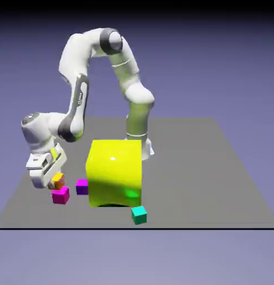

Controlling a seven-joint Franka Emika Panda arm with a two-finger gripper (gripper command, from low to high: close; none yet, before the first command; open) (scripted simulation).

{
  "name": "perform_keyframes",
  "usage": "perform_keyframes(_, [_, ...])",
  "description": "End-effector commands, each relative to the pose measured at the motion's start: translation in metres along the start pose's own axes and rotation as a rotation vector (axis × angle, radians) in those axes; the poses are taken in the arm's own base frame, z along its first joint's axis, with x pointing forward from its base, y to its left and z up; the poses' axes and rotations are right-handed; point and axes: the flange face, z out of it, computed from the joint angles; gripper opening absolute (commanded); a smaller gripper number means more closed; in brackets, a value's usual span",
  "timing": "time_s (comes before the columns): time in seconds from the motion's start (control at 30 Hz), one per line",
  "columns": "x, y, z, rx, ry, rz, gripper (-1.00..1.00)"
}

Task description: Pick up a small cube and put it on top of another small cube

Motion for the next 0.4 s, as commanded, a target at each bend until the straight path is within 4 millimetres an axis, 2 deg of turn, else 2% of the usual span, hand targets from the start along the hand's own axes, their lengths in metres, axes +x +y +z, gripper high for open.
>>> perform_keyframes(0.0, [-0.006,-0.004,-0.007,-0.012,0.014,0.012,-1.00])
perform_keyframes(0.03, [-0.012,-0.009,-0.014,-0.025,0.029,0.024,-1.00])
perform_keyframes(0.1, [-0.013,-0.010,-0.016,-0.027,0.031,0.026,-1.00])
perform_keyframes(0.23, [-0.013,-0.005,0.047,-0.027,0.031,0.027,-1.00])
perform_keyframes(0.27, [-0.013,-0.005,0.054,-0.027,0.031,0.026,-1.00])
perform_keyframes(0.3, [-0.013,-0.005,0.054,-0.027,0.031,0.026,1.00])
perform_keyframes(0.33, [-0.013,-0.005,0.054,-0.027,0.031,0.026,1.00])
perform_keyframes(0.37, [-0.013,-0.005,0.038,-0.027,0.031,0.027,1.00])
